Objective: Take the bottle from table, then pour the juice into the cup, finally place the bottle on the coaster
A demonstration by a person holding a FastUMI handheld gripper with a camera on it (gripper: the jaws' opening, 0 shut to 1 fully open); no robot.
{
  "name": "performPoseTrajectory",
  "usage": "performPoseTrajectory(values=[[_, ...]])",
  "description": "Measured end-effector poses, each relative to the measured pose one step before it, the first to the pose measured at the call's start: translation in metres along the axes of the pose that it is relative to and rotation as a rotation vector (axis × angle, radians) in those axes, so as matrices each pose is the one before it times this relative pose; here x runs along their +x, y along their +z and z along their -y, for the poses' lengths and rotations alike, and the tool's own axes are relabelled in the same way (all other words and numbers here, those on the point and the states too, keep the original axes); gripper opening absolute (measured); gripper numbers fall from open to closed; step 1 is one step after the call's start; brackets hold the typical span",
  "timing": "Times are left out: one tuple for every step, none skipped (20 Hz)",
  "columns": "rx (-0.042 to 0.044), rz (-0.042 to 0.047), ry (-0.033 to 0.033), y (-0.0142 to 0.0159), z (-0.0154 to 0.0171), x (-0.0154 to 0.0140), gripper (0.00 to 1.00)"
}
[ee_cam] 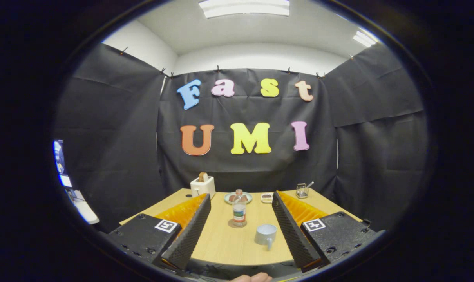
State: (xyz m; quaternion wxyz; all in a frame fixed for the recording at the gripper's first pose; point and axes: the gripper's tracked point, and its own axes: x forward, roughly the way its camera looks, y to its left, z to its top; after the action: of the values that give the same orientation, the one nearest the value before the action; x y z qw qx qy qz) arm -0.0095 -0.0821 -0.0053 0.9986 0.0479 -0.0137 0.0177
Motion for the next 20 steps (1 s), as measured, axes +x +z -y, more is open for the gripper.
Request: performPoseTrajectory(values=[[0.00034, -0.00049, -0.00115, 0.00002, -0.00060, -0.00175, 1.00], [-0.00188, 0.00029, 0.00172, 0.00025, -0.00089, 0.00018, 1.00], [-0.00284, 0.00012, -0.00017, -0.00064, -0.00067, -0.00125, 1.00], [-0.00201, -0.00141, -0.00219, -0.00104, -0.00091, -0.00018, 1.00], [-0.00072, -0.00380, 0.00021, -0.00184, -0.00142, 0.00032, 1.00], [-0.00710, -0.00454, 0.00196, -0.00290, -0.00211, 0.00046, 1.00], [-0.01140, -0.00047, -0.00361, -0.00048, -0.00052, -0.00039, 1.00], [-0.01646, 0.00010, -0.00741, -0.00024, 0.00120, 0.00077, 1.00], [-0.01546, -0.00321, -0.01166, -0.00030, 0.00186, 0.00100, 1.00], [-0.01130, -0.00415, -0.00818, -0.00097, -0.00057, -0.00025, 1.00], [-0.00678, 0.00332, -0.00153, 0.00106, -0.00135, -0.00171, 1.00], [-0.00164, 0.01008, 0.00067, 0.00391, -0.00037, -0.00031, 1.00], [0.00294, 0.01156, 0.00583, 0.00196, -0.00164, -0.00145, 1.00], [0.00712, 0.00191, 0.00946, -0.00050, -0.00185, -0.00204, 1.00], [0.00639, -0.00338, 0.00859, -0.00111, -0.00156, 0.00020, 1.00], [0.00461, -0.00527, 0.00271, -0.00193, 0.00073, 0.00024, 1.00], [0.00181, -0.00253, 0.00093, -0.00147, 0.00147, -0.00119, 1.00], [0.00348, 0.00053, -0.00075, 0.00039, 0.00117, -0.00065, 1.00], [0.01122, 0.00122, -0.00045, 0.00041, 0.00087, -0.00080, 1.00], [0.01726, 0.00143, 0.00540, -0.00121, -0.00055, 0.00024, 1.00]])
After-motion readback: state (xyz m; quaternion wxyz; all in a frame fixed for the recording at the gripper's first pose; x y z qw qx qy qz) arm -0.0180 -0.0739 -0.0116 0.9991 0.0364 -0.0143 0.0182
